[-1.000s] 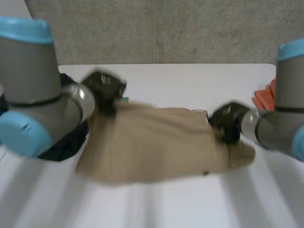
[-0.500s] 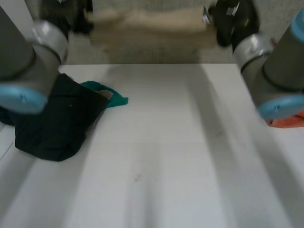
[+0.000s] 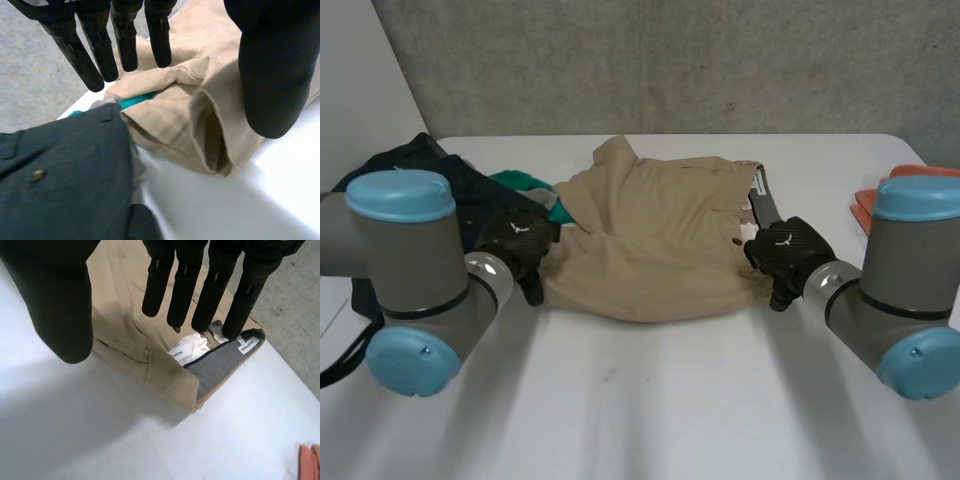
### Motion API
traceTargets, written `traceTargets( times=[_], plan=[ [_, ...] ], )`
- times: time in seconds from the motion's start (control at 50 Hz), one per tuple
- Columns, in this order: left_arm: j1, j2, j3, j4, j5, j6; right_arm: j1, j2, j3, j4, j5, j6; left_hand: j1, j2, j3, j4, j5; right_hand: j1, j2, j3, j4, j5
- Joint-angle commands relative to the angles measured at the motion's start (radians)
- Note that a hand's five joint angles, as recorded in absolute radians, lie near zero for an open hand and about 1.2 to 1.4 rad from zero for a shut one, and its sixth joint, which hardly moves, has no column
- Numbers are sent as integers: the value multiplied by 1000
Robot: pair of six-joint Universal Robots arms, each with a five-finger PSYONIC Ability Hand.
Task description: Fold the laundry.
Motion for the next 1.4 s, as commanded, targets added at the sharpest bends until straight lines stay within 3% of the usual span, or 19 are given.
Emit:
traceTargets(
  times=[0.02,0.16,0.2,0.32,0.46,0.66,0.78,1.16,1.4],
  plan=[
    [3,112,-121,-29,-15,-3,-14,-77,22,128,1,50,108,124,122,129,136,2,-3,11,13,29],
    [-25,226,-243,-69,39,-6,-37,-90,52,173,-27,-51,408,424,422,429,435,14,9,23,25,41],
    [-44,234,-263,-90,51,-9,-47,-81,65,150,-53,-101,581,596,595,602,608,22,18,32,34,50],
    [-71,187,-265,-161,59,-15,-56,-52,85,96,-91,-145,658,673,672,678,685,40,35,49,52,67],
    [-75,88,-225,-227,79,-15,-59,-22,77,67,-88,-127,617,633,631,638,644,55,50,64,66,82],
    [-37,2,-115,-155,33,-12,-53,-18,85,62,-87,-121,103,119,117,124,131,66,62,76,78,94],
    [-37,-39,-28,-132,-32,-15,-51,-19,86,62,-87,-119,80,95,93,100,107,78,74,88,90,105],
    [-55,-137,112,-6,-76,49,-42,1,83,-66,-56,-95,124,139,137,144,151,140,135,149,151,167],
    [-87,-231,210,-69,-70,89,-34,57,45,-106,-42,-96,144,160,158,165,171,198,194,208,210,226]
  ],
)
